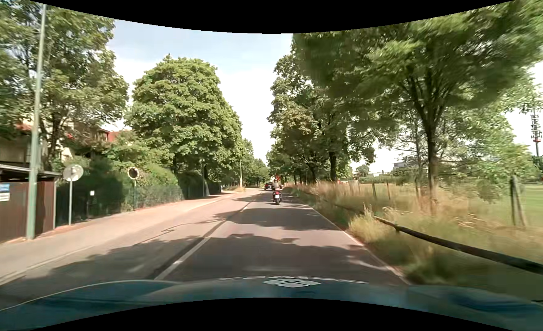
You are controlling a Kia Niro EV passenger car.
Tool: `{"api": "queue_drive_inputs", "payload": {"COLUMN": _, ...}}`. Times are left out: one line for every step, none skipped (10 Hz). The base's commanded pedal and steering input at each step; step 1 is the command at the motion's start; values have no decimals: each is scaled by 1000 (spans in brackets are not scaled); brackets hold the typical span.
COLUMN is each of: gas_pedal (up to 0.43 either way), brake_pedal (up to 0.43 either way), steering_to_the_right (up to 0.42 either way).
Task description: Follow the waypoints while adhering to traffic rules and regulations
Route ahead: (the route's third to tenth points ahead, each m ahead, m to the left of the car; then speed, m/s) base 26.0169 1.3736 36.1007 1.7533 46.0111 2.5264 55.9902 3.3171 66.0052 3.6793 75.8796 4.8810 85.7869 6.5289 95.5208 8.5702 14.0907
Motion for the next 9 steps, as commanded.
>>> {"api": "queue_drive_inputs", "payload": {"gas_pedal": 47, "brake_pedal": 0, "steering_to_the_right": -7}}
{"api": "queue_drive_inputs", "payload": {"gas_pedal": 47, "brake_pedal": 0, "steering_to_the_right": -8}}
{"api": "queue_drive_inputs", "payload": {"gas_pedal": 39, "brake_pedal": 0, "steering_to_the_right": -8}}
{"api": "queue_drive_inputs", "payload": {"gas_pedal": 0, "brake_pedal": 0, "steering_to_the_right": -9}}
{"api": "queue_drive_inputs", "payload": {"gas_pedal": 0, "brake_pedal": 0, "steering_to_the_right": -9}}
{"api": "queue_drive_inputs", "payload": {"gas_pedal": 0, "brake_pedal": 0, "steering_to_the_right": -9}}
{"api": "queue_drive_inputs", "payload": {"gas_pedal": 0, "brake_pedal": 0, "steering_to_the_right": -9}}
{"api": "queue_drive_inputs", "payload": {"gas_pedal": 0, "brake_pedal": 0, "steering_to_the_right": -9}}
{"api": "queue_drive_inputs", "payload": {"gas_pedal": 0, "brake_pedal": 0, "steering_to_the_right": -9}}
